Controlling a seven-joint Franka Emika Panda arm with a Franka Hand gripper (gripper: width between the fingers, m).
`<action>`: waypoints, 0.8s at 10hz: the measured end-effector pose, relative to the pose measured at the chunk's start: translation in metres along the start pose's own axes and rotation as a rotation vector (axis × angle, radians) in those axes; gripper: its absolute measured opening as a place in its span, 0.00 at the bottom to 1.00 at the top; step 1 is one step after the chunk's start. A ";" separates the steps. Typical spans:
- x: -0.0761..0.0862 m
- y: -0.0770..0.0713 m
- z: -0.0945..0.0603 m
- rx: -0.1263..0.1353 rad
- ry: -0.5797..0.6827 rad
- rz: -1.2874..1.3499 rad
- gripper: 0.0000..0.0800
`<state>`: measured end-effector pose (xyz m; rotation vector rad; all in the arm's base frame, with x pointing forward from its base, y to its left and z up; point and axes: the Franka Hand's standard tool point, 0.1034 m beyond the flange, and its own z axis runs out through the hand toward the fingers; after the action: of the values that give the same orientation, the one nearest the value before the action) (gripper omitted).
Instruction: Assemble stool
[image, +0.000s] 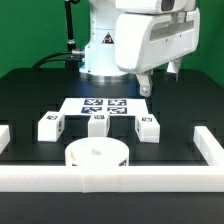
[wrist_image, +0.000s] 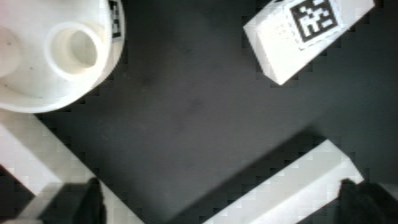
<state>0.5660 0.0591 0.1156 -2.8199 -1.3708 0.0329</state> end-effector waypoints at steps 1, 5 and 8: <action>0.000 0.000 0.000 0.000 0.000 0.000 0.81; 0.000 0.000 0.000 0.000 0.000 0.000 0.81; -0.020 0.018 0.015 -0.003 -0.003 -0.069 0.81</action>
Offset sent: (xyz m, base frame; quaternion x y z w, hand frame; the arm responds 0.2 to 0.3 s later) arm 0.0000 0.0000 0.0000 0.0000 0.0000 0.0000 1.0000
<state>0.5673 0.0317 0.1006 -2.7745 -1.4684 0.0344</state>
